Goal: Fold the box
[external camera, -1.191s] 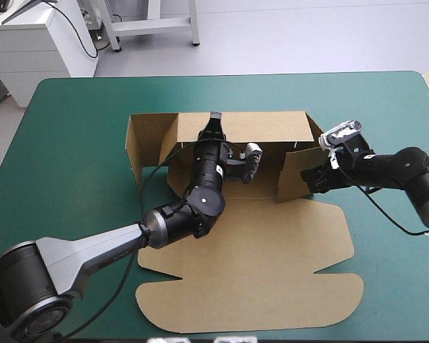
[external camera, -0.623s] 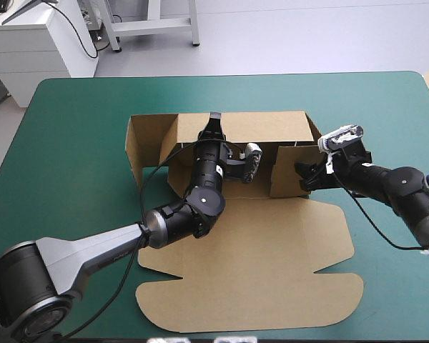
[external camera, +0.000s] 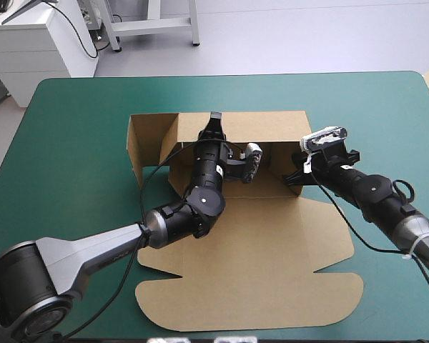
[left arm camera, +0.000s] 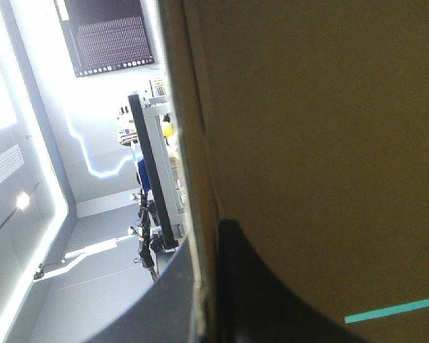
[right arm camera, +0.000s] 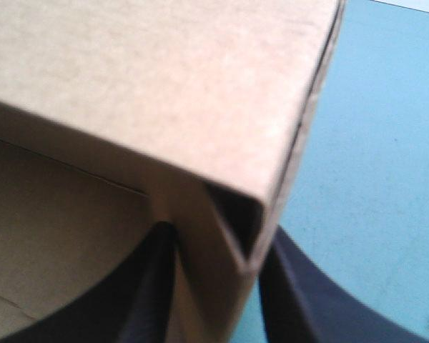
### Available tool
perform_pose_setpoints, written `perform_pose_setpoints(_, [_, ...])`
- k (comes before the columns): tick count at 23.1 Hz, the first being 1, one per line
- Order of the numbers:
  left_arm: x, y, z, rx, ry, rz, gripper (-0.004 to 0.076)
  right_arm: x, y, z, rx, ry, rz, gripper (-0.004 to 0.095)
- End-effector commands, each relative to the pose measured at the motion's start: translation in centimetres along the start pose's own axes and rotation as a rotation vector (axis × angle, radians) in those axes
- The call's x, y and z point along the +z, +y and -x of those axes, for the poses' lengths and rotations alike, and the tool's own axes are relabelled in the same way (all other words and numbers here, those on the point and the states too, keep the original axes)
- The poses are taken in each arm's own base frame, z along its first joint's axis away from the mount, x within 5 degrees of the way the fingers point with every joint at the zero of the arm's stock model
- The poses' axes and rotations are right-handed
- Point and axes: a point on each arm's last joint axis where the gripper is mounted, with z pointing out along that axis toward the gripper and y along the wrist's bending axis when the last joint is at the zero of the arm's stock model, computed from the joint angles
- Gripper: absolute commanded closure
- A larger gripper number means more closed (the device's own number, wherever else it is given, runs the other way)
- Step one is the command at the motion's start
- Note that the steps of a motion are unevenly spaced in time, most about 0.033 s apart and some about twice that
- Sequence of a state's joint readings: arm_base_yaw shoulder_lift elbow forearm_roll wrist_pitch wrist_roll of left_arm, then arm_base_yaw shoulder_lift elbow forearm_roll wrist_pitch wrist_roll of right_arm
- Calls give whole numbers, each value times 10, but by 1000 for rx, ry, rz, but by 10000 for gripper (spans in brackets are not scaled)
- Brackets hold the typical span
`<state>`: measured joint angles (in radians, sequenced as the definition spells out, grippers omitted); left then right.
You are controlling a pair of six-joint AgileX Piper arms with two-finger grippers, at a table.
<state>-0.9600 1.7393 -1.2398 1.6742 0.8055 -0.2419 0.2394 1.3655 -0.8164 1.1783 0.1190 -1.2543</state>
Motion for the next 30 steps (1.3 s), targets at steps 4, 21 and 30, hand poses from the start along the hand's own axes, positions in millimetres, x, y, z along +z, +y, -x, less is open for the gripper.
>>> perform_pose_setpoints(4, [-11,27,-6,-7,-11,97,731,-9,-2,15,-41,-61,-28,929])
perform_pose_setpoints(21, [-12,25,2,-11,-90,79,310,0,-3,20,-60,-59,-25,929])
perform_pose_setpoints(30, [-57,28,31,-130,-46,150,310,30,-14,56,-40,-126,-81,929])
